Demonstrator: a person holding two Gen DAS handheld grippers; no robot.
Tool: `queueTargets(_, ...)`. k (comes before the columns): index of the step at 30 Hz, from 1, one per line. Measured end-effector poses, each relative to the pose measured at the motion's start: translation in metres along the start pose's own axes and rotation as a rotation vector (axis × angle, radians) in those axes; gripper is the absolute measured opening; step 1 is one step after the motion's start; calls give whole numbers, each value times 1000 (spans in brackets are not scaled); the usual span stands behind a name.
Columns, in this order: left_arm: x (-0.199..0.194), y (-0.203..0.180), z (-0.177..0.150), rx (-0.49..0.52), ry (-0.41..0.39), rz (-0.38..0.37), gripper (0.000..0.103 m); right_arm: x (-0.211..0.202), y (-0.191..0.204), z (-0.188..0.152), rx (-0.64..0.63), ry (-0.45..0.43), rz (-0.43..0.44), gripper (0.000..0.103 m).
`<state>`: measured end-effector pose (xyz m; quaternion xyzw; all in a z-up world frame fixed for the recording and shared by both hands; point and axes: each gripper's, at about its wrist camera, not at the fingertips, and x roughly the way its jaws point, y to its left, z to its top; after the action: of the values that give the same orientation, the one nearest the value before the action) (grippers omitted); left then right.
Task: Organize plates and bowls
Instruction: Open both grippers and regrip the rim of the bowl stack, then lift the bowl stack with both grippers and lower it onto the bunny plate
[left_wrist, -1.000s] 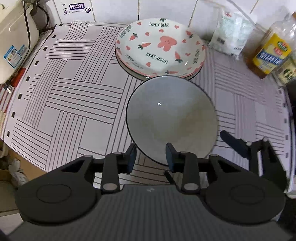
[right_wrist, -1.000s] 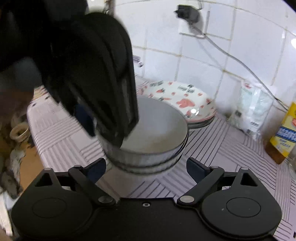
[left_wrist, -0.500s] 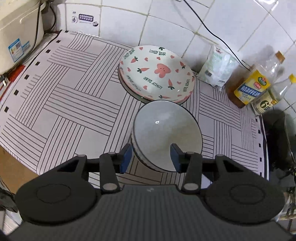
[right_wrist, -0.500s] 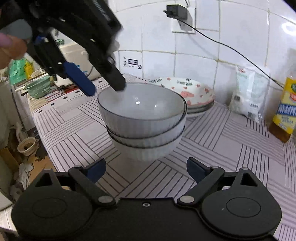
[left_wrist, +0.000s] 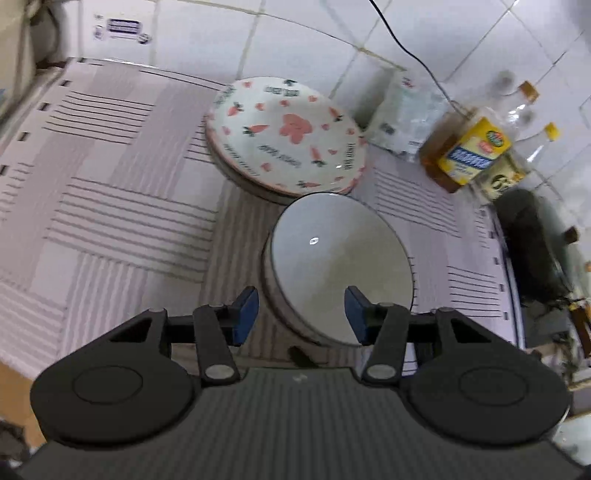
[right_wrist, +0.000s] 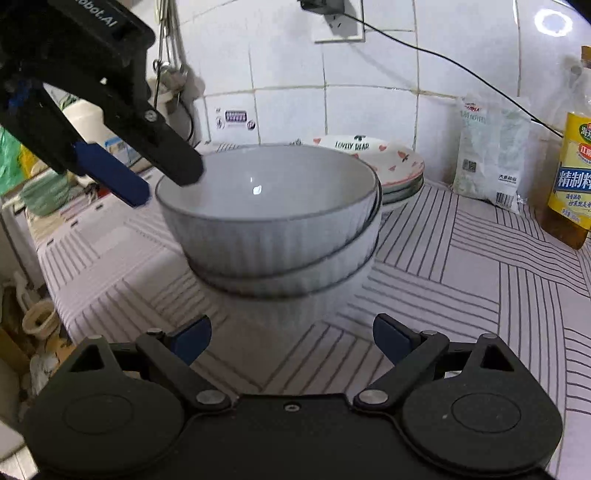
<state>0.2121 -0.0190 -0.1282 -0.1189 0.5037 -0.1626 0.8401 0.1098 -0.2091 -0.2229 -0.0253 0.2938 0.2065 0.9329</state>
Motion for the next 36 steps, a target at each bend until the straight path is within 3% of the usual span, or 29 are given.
queueTargets(6,37,19,6,-28,26,-63,50,18,1,1,-9,-53,-9,101)
queueTargets(13,64,43,9,-102,65,-120,39,37,4,17,-27,-18,-3,103)
queueTargets(18,68,46,14,-105,73,-138,39,47,-5,23,-20,11,46,103)
queueTargets(24,71,46,27,-30,165,-165,38,48,-9,26,-26,42,79,103)
queueTargets(30,58,32,31,86,179,-138,38,46,1,25,2,31,49,103)
queueTargets(36,42,31,40,110,196,-161,38,31,13,29,-23,1,20,103)
